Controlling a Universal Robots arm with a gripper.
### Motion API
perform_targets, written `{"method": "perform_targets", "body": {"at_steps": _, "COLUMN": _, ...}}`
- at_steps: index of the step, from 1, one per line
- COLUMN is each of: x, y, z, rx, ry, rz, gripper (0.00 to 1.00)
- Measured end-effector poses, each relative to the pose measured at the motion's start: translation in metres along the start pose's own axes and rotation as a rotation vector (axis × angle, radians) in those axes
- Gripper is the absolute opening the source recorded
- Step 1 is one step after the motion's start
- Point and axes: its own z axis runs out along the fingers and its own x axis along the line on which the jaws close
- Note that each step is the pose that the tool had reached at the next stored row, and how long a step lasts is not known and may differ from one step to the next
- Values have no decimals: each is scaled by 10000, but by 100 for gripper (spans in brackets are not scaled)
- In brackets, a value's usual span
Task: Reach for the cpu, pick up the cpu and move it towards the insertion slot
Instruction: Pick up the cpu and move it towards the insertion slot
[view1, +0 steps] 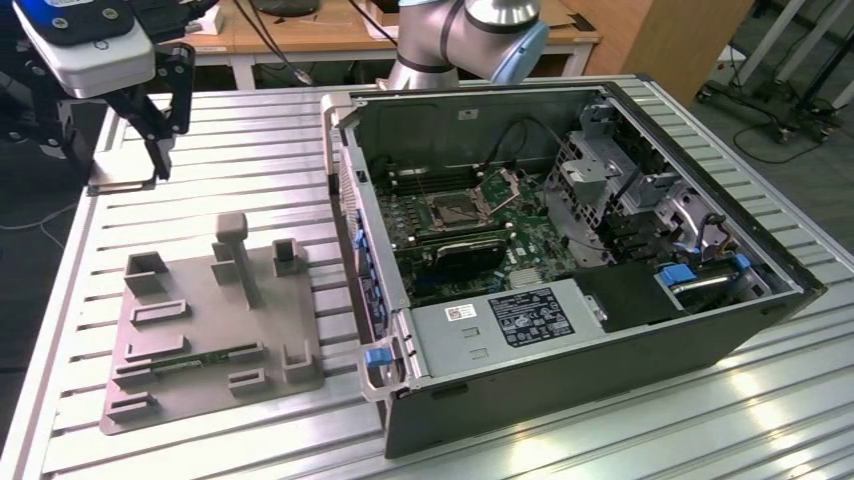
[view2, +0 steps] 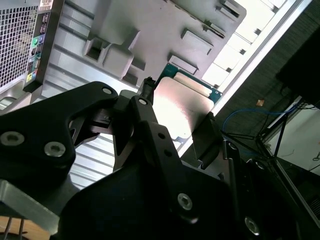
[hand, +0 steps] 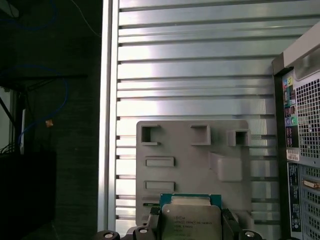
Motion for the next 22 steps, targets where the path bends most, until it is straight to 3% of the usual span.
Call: {"method": "perform_targets", "body": {"at_steps": 22, "x": -55, "y": 0, "z": 0, "rx": 0, "ry": -1, "rz": 0, "gripper": 55}}
